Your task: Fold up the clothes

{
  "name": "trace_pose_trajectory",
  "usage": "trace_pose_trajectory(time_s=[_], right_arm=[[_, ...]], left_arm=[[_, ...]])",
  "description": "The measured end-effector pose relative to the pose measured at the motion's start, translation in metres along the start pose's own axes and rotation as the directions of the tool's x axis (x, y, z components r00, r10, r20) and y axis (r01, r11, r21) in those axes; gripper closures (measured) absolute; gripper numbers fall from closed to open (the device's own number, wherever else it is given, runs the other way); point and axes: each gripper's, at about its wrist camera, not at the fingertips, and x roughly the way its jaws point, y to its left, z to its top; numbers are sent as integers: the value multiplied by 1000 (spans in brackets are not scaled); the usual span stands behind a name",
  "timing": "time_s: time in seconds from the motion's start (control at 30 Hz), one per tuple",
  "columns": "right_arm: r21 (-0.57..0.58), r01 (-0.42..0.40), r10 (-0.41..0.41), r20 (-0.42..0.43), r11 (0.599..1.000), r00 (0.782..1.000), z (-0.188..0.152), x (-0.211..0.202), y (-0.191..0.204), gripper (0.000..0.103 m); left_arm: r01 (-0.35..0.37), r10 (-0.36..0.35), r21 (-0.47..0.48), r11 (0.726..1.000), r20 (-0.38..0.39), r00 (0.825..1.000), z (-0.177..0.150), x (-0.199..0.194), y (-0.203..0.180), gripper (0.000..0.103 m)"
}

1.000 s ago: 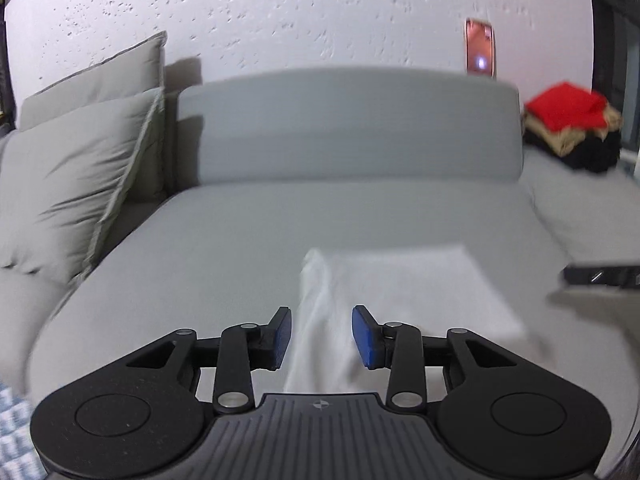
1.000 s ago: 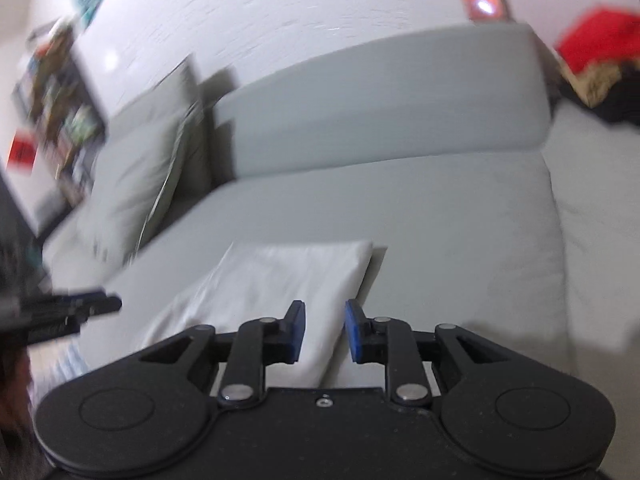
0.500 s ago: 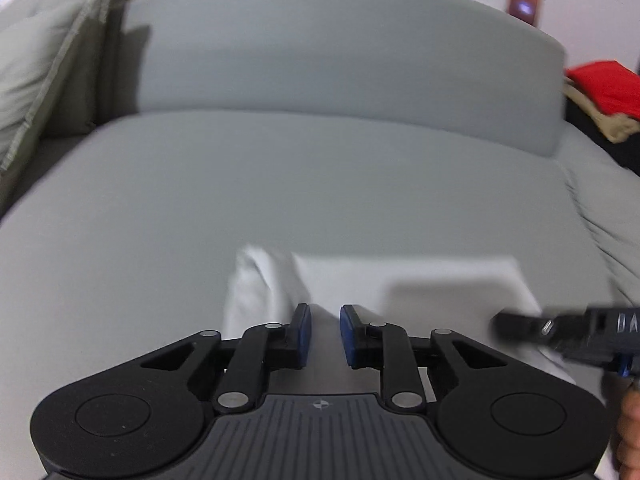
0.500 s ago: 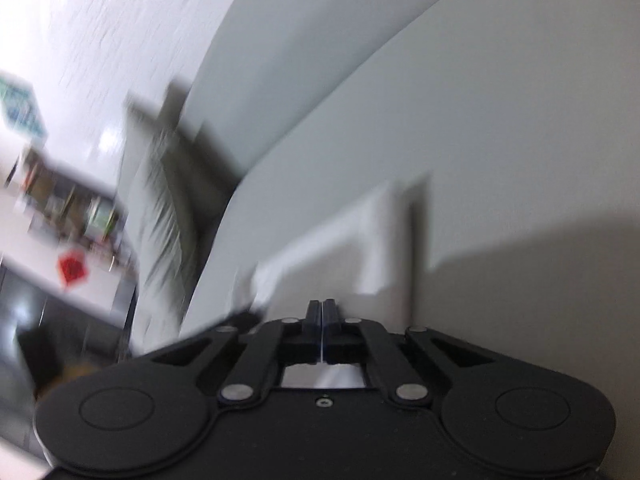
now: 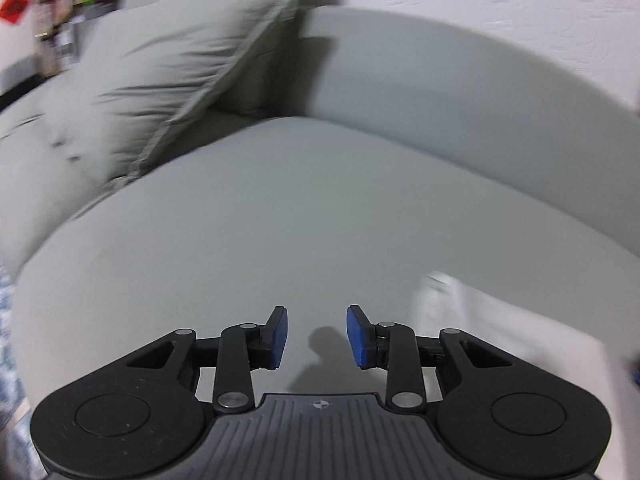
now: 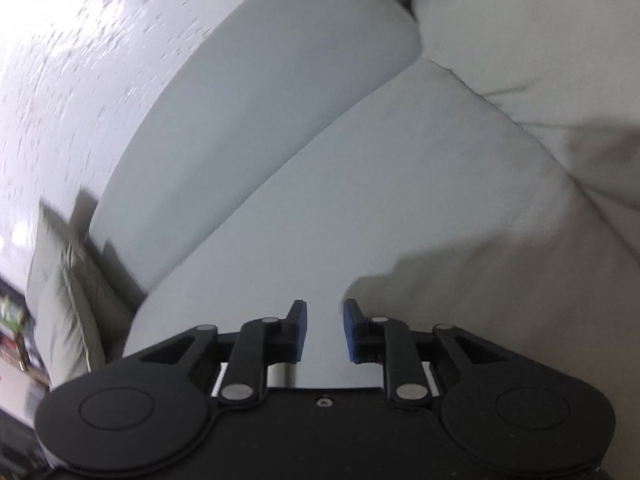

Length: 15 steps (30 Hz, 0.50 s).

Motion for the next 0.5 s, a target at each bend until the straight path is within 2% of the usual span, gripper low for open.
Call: trace_pose_trajectory(time_s=[0.07, 0.1, 0.17, 0.23, 0.37, 0.43, 0.5], right_arm=[[-78, -22, 19, -39, 997, 999, -14, -17, 11, 82], [-117, -34, 27, -59, 993, 998, -22, -26, 17, 82], [-194, -61, 42, -101, 979, 994, -36, -42, 30, 82], [-268, -90, 52, -143, 959, 988, -51, -58, 42, 82], [-400, -133, 47, -217, 907, 975, -78, -87, 61, 82], [-450, -118, 11, -233, 885, 972, -88, -96, 63, 82], [-499, -104, -25, -246, 860, 969, -98, -104, 65, 82]], left_arm=[[88, -89, 59, 994, 4, 996, -12, -20, -15, 72], [125, -126, 93, 988, 5, 992, -19, -29, -23, 68], [162, -163, 160, 974, -4, 987, -34, -44, -37, 68], [202, -196, 203, 958, -46, 979, -52, -52, -41, 68], [225, -195, 306, 925, -124, 973, -83, -65, -57, 67], [192, -149, 379, 905, -140, 979, -96, -66, -62, 65], [134, -86, 461, 877, -124, 989, -103, -66, -65, 65]])
